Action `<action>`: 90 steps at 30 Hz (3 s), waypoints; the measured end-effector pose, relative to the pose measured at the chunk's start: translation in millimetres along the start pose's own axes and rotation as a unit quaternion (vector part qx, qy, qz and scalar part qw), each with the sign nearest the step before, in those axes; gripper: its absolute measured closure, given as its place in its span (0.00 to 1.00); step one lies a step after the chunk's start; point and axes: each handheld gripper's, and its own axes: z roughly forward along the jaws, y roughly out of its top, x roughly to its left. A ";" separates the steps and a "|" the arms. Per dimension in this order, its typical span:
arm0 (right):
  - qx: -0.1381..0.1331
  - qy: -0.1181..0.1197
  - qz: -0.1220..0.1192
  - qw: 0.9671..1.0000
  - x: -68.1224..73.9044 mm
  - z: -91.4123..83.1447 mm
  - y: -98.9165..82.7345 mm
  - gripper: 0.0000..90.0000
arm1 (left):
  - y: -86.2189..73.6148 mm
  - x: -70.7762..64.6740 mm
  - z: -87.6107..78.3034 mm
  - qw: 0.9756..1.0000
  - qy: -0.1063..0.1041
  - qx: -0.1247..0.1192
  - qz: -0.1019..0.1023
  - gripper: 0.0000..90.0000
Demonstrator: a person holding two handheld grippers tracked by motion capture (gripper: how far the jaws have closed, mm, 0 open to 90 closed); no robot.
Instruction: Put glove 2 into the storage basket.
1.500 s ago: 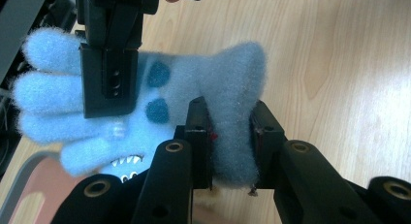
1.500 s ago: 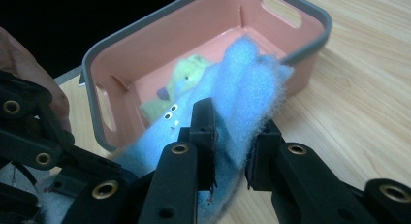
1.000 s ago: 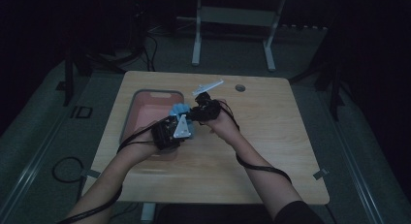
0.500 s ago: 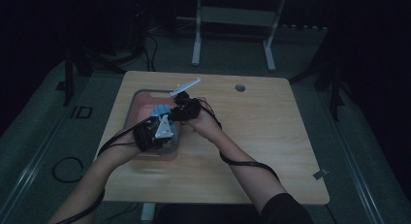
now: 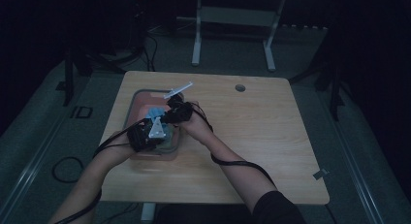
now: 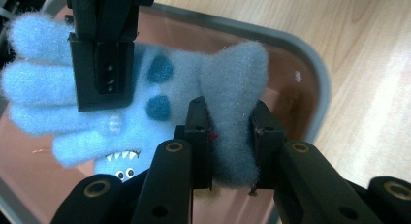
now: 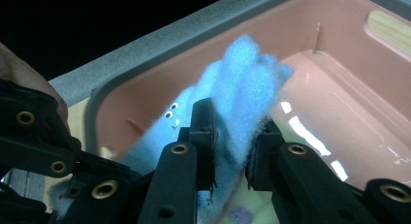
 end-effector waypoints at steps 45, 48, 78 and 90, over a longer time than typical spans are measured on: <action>-0.004 -0.028 -0.008 1.000 -25.4 -24.2 -9.1 0.38 | 0.3 25.0 22.8 0.994 -0.011 -0.009 -0.107 0.18; -0.015 -0.009 -0.013 1.000 -21.9 -31.4 -13.5 0.32 | 3.2 23.4 20.2 0.994 -0.009 -0.020 -0.111 0.15; -0.029 -0.021 -0.032 0.999 -29.8 -80.0 -53.5 0.21 | 38.5 2.5 16.2 0.987 -0.066 -0.098 -0.111 0.08; -0.032 -0.037 -0.020 0.999 -39.5 -100.2 -76.6 0.20 | 67.5 -8.4 19.9 0.988 -0.074 -0.110 -0.078 0.09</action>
